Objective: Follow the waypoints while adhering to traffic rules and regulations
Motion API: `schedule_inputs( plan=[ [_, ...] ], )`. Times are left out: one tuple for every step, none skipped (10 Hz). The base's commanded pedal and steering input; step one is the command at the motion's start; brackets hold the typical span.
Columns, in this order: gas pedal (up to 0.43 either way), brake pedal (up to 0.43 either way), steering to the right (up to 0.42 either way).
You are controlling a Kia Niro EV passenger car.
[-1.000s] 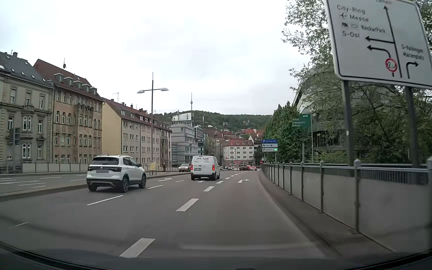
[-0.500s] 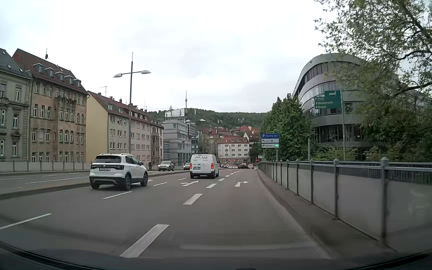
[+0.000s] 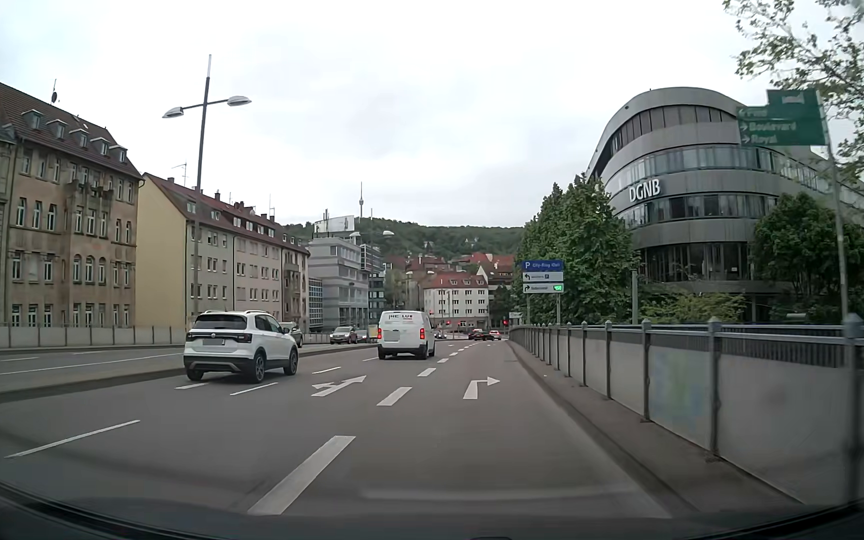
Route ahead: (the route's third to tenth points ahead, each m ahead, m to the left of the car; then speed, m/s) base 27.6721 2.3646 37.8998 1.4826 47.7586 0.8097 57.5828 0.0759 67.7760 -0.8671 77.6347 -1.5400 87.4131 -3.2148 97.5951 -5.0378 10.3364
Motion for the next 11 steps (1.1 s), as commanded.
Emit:
schedule_inputs(
  plan=[
    [0.028, 0.000, 0.016],
    [0.028, 0.000, 0.016],
    [0.028, 0.000, 0.016],
    [0.028, 0.000, 0.016],
    [0.028, 0.000, 0.016],
    [0.039, 0.000, 0.015],
    [0.039, 0.000, 0.015],
    [0.039, 0.000, 0.015],
    [0.039, 0.000, 0.015],
    [0.039, 0.000, 0.015],
    [0.039, 0.000, 0.015]
  ],
)
